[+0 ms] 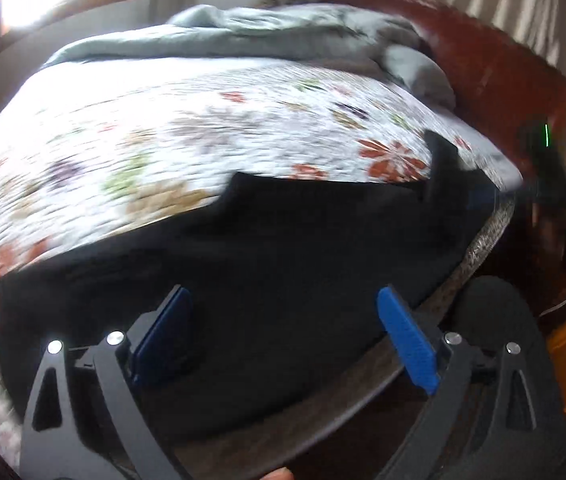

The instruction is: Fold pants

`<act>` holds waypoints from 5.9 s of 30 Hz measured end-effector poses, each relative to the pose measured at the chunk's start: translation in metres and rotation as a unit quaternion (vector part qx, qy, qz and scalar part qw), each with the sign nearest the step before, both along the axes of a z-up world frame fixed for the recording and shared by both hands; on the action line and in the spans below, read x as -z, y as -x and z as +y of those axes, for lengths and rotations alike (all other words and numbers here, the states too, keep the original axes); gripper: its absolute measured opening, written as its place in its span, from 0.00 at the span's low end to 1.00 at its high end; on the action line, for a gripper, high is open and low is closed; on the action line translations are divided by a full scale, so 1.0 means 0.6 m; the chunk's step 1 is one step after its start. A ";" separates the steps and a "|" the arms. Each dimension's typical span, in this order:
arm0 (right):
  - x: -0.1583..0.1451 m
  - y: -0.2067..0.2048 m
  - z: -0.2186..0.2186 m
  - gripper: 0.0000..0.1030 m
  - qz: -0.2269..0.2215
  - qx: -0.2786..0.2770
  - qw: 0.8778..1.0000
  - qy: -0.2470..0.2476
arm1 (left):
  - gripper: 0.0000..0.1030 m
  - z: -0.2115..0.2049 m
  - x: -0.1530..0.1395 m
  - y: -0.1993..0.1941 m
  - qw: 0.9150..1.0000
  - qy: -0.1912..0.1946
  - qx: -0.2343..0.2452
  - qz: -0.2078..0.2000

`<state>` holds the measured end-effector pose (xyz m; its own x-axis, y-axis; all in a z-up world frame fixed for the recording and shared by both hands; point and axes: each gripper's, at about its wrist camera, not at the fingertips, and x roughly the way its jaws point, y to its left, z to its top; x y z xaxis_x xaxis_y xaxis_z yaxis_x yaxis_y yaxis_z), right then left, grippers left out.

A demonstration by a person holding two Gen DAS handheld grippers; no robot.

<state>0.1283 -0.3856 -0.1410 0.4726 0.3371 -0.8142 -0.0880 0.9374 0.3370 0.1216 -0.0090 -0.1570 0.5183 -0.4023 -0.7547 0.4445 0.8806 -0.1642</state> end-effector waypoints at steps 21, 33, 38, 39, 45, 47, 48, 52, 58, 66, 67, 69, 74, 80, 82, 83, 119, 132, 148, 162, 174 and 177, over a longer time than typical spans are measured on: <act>0.047 -0.170 -0.343 0.05 0.024 0.279 0.951 -0.129 | 0.97 -0.138 0.155 -0.071 0.997 -0.066 0.037 0.028; -0.263 -0.109 -0.227 0.04 -0.158 0.158 0.968 -0.118 | 0.98 -0.140 0.156 -0.067 0.998 -0.059 0.010 0.009; -0.300 -0.028 -0.259 0.04 -0.215 0.153 0.956 -0.124 | 0.98 -0.139 0.157 -0.063 0.999 -0.054 -0.003 0.000; -0.282 -0.014 -0.279 0.04 -0.211 0.166 0.955 -0.128 | 0.98 -0.138 0.156 -0.063 0.999 -0.054 -0.005 0.000; -0.101 0.041 -0.399 0.04 -0.145 0.256 0.943 -0.155 | 0.98 -0.141 0.156 -0.062 0.998 -0.061 -0.004 0.000; -0.045 0.062 -0.434 0.04 -0.128 0.281 0.936 -0.166 | 0.98 -0.141 0.155 -0.063 0.998 -0.061 -0.004 0.001; -0.031 0.071 -0.443 0.04 -0.125 0.288 0.933 -0.175 | 0.98 -0.141 0.155 -0.063 0.998 -0.062 -0.004 0.001; 0.017 0.099 -0.470 0.04 -0.108 0.304 0.927 -0.193 | 0.98 -0.142 0.155 -0.063 0.998 -0.062 -0.005 0.002; 0.070 0.115 -0.488 0.04 -0.088 0.319 0.920 -0.211 | 0.98 -0.144 0.155 -0.064 0.998 -0.064 -0.008 0.004; 0.117 0.131 -0.501 0.04 -0.078 0.326 0.912 -0.235 | 0.98 -0.145 0.155 -0.067 0.998 -0.067 -0.009 0.009; 0.122 0.134 -0.502 0.04 -0.076 0.326 0.912 -0.238 | 0.98 -0.146 0.155 -0.067 0.998 -0.068 -0.010 0.009; 0.135 0.140 -0.505 0.04 -0.071 0.328 0.910 -0.242 | 0.98 -0.147 0.156 -0.068 0.998 -0.069 -0.011 0.010; 0.176 0.152 -0.513 0.05 -0.052 0.341 0.900 -0.265 | 0.98 -0.148 0.156 -0.069 0.997 -0.072 -0.014 0.013; 0.207 0.157 -0.519 0.19 -0.027 0.332 0.898 -0.288 | 0.97 -0.149 0.147 -0.067 0.997 -0.073 -0.023 0.025; 0.183 0.159 -0.519 0.31 -0.020 0.327 0.917 -0.229 | 0.97 -0.147 0.140 -0.064 0.997 -0.067 -0.024 0.031; 0.171 0.161 -0.521 0.31 -0.016 0.325 0.924 -0.201 | 0.97 -0.145 0.136 -0.062 0.997 -0.062 -0.025 0.034; 0.084 -0.125 -0.521 0.02 0.061 0.088 0.994 -0.033 | 0.97 -0.214 0.142 -0.099 0.998 -0.050 -0.002 0.037; 0.083 -0.044 -0.556 0.32 0.019 0.208 0.972 -0.105 | 0.97 -0.213 0.138 -0.090 0.998 -0.058 -0.005 0.028; 0.178 0.111 -0.555 0.12 0.006 0.348 0.910 -0.226 | 0.97 -0.198 0.146 -0.061 0.998 -0.065 -0.001 0.026; 0.218 0.200 -0.557 0.42 -0.046 0.380 0.858 -0.343 | 0.97 -0.151 0.108 -0.044 0.998 -0.047 -0.026 0.026; 0.242 0.171 -0.529 0.42 -0.106 0.361 0.837 -0.398 | 0.97 -0.109 0.128 -0.066 0.996 -0.056 -0.054 0.052; 0.261 0.160 -0.528 0.33 -0.084 0.367 0.841 -0.388 | 0.97 -0.097 0.128 -0.062 0.995 -0.050 -0.065 0.050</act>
<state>0.0323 -0.7021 -0.2973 0.8722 0.3024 -0.3844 0.3111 0.2632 0.9132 0.1591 -0.0671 -0.2339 0.4812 -0.2564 -0.8383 0.3115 0.9439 -0.1099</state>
